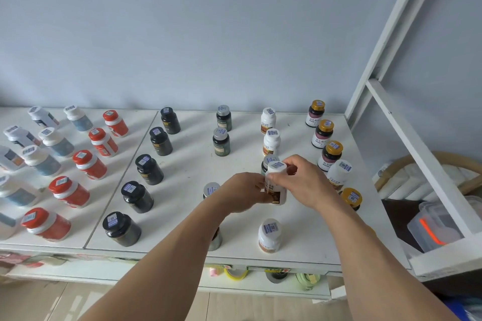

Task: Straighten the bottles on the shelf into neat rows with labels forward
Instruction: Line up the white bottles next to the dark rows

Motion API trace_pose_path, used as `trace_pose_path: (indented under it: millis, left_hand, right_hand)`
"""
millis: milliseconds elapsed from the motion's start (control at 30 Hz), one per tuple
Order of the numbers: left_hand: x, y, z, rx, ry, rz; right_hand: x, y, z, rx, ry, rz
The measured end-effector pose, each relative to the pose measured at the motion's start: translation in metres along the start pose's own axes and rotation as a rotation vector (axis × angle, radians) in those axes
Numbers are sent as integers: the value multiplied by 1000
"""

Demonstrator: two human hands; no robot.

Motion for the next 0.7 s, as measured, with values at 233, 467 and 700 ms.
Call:
trace_pose_path:
  millis: [233,467,700]
  left_hand:
    - [-7,10,-3,-20,-48,66]
    - [-8,14,-7,66,-70,-409]
    - [-10,7,-9,169,-194,-730]
  right_hand:
    - [-4,-1,-1,21,-5,-21]
    - [6,-9,3,-19,12,-8]
    - [33,-29,1,-79,-33,-13]
Point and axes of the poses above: each hand's wrist, its own z-axis away from the middle knuckle, its own y-axis out of the back of the hand, x = y × z, the point moved 2 cm from there along -z, towards the middle knuckle, and after that the axes turned 9 degrees about -z, right-handed, at the moved point
